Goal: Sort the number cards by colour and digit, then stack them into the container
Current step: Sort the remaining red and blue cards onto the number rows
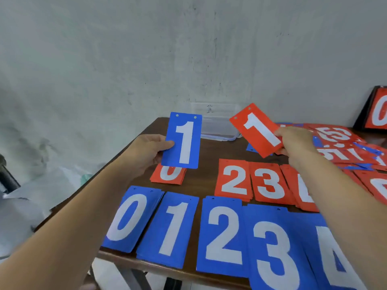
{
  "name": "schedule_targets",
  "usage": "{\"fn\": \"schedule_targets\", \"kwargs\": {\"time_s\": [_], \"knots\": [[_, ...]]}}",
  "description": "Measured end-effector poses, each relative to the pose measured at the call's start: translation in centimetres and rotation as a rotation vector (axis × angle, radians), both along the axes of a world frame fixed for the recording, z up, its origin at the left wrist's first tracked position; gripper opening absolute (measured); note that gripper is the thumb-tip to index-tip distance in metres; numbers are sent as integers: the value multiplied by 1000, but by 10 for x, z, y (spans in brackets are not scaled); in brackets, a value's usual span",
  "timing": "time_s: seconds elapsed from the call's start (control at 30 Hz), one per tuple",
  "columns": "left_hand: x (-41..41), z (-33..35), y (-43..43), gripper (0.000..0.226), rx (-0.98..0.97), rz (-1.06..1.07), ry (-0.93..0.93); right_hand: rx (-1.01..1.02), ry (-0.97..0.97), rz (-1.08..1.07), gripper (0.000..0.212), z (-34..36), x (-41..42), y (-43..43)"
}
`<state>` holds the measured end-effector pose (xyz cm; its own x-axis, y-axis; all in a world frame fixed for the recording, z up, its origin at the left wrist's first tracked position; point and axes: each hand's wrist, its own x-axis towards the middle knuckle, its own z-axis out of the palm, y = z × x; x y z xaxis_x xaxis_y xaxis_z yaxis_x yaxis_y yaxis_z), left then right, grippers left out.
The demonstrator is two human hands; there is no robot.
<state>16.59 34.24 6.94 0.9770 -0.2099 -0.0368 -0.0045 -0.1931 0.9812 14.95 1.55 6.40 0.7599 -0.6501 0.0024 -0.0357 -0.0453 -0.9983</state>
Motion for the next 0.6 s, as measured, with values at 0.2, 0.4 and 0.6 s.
{"fn": "schedule_targets", "kwargs": {"time_s": [0.2,0.4,0.6], "knots": [[-38,-9,43,39,16,-182,88,-3,75,75,7,-9,-28,72],[-63,-16,65,17,140,-278,146,-111,287,215,20,-19,-37,121],[-87,-28,64,30,273,-271,115,-248,360,201,11,-29,-34,141]]}}
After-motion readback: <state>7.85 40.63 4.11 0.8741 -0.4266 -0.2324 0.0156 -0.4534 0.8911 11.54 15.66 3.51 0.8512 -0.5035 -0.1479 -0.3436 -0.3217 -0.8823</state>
